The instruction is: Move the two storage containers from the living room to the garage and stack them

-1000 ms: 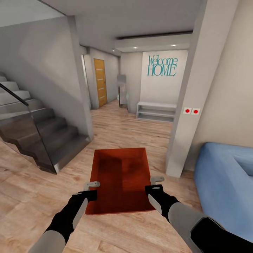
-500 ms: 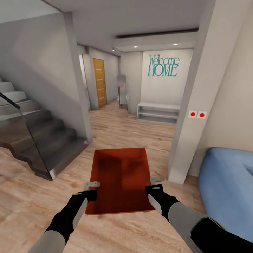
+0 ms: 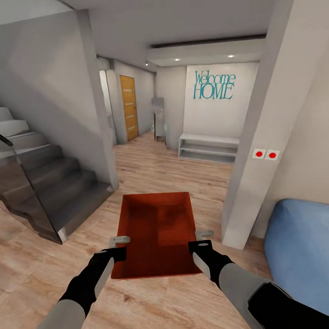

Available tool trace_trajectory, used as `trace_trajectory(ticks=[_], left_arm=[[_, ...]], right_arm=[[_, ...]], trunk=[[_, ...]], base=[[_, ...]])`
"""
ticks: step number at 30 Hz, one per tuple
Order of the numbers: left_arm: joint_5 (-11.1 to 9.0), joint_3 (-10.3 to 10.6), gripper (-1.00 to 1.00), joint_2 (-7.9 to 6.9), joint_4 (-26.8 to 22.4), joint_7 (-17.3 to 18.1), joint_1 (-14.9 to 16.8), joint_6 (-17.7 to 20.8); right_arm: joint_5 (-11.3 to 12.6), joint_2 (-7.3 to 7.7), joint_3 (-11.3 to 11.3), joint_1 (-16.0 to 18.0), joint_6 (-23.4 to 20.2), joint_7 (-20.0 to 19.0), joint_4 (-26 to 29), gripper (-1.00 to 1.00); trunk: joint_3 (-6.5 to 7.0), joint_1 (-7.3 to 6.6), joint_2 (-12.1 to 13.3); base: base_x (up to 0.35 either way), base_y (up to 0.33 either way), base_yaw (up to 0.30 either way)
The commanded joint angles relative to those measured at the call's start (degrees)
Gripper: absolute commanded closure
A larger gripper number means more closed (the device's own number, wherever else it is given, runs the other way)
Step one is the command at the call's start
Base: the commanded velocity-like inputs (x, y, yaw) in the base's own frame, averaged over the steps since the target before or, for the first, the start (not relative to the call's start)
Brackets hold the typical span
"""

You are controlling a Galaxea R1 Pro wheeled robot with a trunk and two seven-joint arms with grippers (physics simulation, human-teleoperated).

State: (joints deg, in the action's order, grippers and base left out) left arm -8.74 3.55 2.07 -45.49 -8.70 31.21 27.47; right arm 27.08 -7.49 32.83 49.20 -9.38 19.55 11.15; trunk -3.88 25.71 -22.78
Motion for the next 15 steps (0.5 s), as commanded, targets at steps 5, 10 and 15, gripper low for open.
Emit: trace_trajectory(ticks=[5, 10, 15], left_arm=[[2.0, 0.0, 1.00, -0.22, -0.1, -0.9, 0.1, -0.9], [2.0, 0.0, 1.00, -0.22, -0.1, -0.9, 0.1, -0.9], [2.0, 0.0, 1.00, -0.22, -0.1, -0.9, 0.1, -0.9]], right_arm=[[2.3, 0.09, 2.1, 0.0, -0.3, -0.7, 0.0, 1.00], [2.3, 0.09, 2.1, 0.0, -0.3, -0.7, 0.0, 1.00], [2.3, 0.05, 2.1, 0.0, -0.3, -0.7, 0.0, 1.00]], trunk=[[-0.14, 0.07, -0.1], [-0.14, 0.07, -0.1], [-0.14, 0.07, -0.1]], base=[[0.322, 0.000, 0.000], [0.322, 0.000, 0.000], [0.322, 0.000, 0.000]])
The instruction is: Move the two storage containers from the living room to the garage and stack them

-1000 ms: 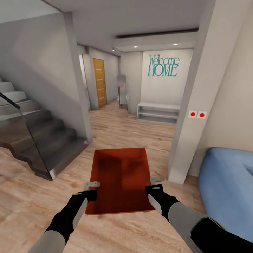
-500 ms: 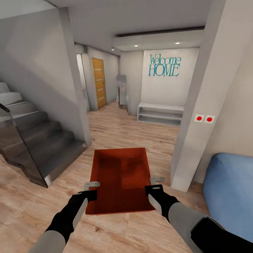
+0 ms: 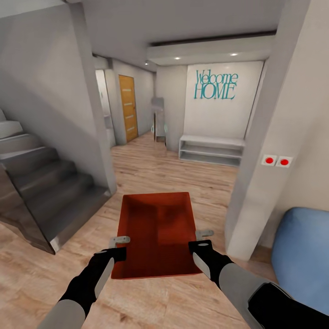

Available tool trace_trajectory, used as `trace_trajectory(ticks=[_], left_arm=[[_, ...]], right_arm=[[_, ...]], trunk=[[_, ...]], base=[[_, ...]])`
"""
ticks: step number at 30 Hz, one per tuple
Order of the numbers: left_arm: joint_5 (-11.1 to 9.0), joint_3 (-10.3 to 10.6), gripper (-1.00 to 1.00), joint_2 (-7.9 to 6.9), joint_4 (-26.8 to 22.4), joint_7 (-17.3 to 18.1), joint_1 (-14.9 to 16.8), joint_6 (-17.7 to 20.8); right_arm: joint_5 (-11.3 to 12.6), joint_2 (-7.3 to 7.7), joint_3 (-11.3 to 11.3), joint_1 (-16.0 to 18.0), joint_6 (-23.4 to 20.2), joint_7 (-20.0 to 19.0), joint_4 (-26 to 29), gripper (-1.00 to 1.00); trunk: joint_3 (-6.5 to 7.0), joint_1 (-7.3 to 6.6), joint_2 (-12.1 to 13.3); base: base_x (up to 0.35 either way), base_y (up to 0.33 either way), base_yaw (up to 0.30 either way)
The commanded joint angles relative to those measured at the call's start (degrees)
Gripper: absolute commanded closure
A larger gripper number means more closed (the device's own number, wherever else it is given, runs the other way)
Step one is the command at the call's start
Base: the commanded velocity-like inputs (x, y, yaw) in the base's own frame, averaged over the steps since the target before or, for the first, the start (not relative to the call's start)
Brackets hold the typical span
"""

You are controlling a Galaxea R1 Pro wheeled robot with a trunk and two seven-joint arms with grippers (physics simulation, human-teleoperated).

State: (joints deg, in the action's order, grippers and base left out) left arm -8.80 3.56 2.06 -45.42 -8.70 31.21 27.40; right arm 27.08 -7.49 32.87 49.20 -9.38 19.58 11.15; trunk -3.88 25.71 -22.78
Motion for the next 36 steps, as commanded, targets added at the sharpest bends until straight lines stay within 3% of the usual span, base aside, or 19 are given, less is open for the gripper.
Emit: trace_trajectory(ticks=[1, 12, 36], left_arm=[[2.0, 0.0, 1.00, -0.21, -0.2, -0.9, 0.1, -0.9], [2.0, 0.0, 1.00, -0.21, -0.2, -0.9, 0.1, -0.9], [2.0, 0.0, 1.00, -0.13, -0.1, -0.9, 0.1, -0.8]], right_arm=[[2.3, 0.07, 2.1, 0.0, -0.3, -0.7, 0.0, 1.00], [2.3, 0.11, 2.1, 0.0, -0.3, -0.6, 0.0, 1.00], [2.3, 0.11, 2.1, 0.0, -0.3, -0.6, 0.0, 1.00]], trunk=[[-0.14, 0.07, -0.1], [-0.14, 0.07, -0.1], [-0.14, 0.07, -0.1]], base=[[0.322, 0.000, 0.000], [0.322, 0.000, 0.091], [0.322, 0.000, 0.002]])
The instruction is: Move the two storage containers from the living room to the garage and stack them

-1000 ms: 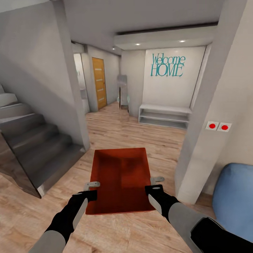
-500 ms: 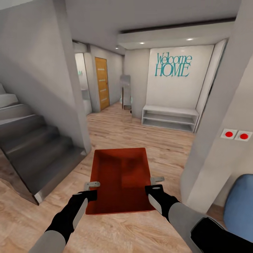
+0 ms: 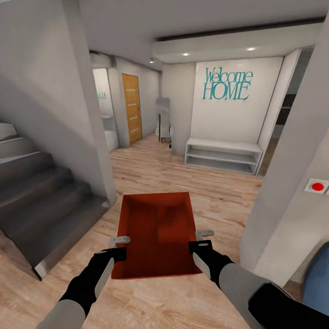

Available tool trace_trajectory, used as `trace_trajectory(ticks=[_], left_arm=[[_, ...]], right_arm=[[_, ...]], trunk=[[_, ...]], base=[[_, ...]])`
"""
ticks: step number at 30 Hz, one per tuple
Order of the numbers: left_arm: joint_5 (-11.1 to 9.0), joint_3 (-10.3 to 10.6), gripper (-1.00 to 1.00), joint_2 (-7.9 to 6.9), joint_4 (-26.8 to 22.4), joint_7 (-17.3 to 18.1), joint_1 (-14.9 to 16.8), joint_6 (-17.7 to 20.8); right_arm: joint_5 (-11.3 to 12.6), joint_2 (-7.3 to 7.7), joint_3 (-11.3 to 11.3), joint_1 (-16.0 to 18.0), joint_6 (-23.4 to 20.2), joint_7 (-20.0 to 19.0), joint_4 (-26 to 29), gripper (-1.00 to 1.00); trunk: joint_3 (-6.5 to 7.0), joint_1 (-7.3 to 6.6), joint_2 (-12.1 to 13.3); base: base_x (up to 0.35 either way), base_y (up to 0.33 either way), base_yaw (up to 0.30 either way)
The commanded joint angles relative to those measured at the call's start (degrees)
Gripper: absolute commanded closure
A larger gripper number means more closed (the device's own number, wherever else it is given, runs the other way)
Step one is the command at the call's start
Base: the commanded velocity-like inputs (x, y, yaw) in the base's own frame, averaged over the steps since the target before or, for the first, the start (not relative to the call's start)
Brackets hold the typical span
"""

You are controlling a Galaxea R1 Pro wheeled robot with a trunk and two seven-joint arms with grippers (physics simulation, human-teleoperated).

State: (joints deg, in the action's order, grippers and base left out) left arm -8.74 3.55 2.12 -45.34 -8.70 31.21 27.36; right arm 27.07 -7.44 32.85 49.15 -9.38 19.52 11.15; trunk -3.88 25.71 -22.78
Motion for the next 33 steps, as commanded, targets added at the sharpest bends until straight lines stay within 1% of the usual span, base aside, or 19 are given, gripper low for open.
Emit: trace_trajectory(ticks=[1, 33], left_arm=[[2.0, 0.0, 1.00, -0.18, -0.2, -0.9, 0.1, -0.8], [2.0, 0.0, 1.00, -0.21, -0.1, -0.9, 0.1, -0.8]], right_arm=[[2.3, 0.05, 2.1, 0.0, -0.3, -0.6, 0.0, 1.00], [2.3, 0.09, 2.1, 0.0, -0.3, -0.5, 0.0, 1.00]], trunk=[[-0.14, 0.07, -0.1], [-0.14, 0.07, -0.1]], base=[[0.322, 0.000, 0.000], [0.322, 0.000, 0.000]])
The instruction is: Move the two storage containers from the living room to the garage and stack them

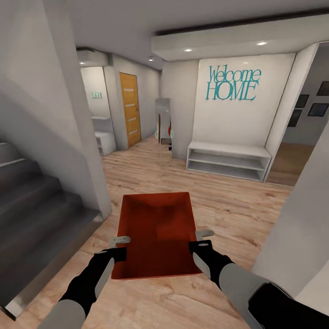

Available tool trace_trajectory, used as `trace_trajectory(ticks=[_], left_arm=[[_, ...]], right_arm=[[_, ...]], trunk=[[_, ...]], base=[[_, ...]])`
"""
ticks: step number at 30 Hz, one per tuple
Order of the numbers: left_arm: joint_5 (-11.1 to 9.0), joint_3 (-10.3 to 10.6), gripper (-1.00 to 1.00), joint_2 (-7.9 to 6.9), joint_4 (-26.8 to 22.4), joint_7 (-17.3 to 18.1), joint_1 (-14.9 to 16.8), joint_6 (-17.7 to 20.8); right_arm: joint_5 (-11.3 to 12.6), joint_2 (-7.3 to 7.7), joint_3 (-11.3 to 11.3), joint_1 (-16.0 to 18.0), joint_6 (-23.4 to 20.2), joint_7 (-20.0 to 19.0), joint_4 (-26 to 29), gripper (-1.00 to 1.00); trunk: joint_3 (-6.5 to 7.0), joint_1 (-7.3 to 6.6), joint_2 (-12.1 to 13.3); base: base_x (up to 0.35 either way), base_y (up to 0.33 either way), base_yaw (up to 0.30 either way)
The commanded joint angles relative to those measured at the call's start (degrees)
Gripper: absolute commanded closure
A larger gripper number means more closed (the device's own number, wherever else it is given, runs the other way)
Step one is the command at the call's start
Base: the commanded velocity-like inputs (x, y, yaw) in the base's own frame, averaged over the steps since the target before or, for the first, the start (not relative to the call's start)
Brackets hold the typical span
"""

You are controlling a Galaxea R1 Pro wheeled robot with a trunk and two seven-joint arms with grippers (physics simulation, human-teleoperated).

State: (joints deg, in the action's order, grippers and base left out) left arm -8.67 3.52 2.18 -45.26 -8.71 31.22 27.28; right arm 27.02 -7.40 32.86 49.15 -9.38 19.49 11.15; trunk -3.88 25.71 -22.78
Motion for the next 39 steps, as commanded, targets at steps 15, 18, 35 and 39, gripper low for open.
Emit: trace_trajectory(ticks=[15, 18, 35, 39], left_arm=[[1.9, 0.0, 1.00, -0.25, -0.1, -0.9, 0.1, -0.8], [1.9, 0.0, 1.00, -0.24, -0.1, -0.9, 0.1, -0.8], [1.9, 0.0, 1.00, -0.24, -0.1, -0.9, 0.1, -0.8], [1.9, 0.0, 1.00, -0.28, -0.1, -0.9, 0.1, -0.8]], right_arm=[[2.3, 0.07, 2.1, 0.0, -0.3, -0.5, 0.0, 1.00], [2.3, 0.09, 2.1, 0.1, -0.3, -0.5, 0.0, 1.00], [2.3, 0.06, 2.1, 0.0, -0.3, -0.6, 0.0, 1.00], [2.3, 0.07, 2.1, 0.0, -0.3, -0.6, 0.0, 1.00]], trunk=[[-0.14, 0.07, -0.1], [-0.14, 0.07, -0.1], [-0.14, 0.07, -0.1], [-0.14, 0.07, -0.1]], base=[[0.322, 0.000, 0.000], [0.322, 0.000, 0.000], [0.322, 0.000, 0.000], [0.322, 0.000, 0.000]])
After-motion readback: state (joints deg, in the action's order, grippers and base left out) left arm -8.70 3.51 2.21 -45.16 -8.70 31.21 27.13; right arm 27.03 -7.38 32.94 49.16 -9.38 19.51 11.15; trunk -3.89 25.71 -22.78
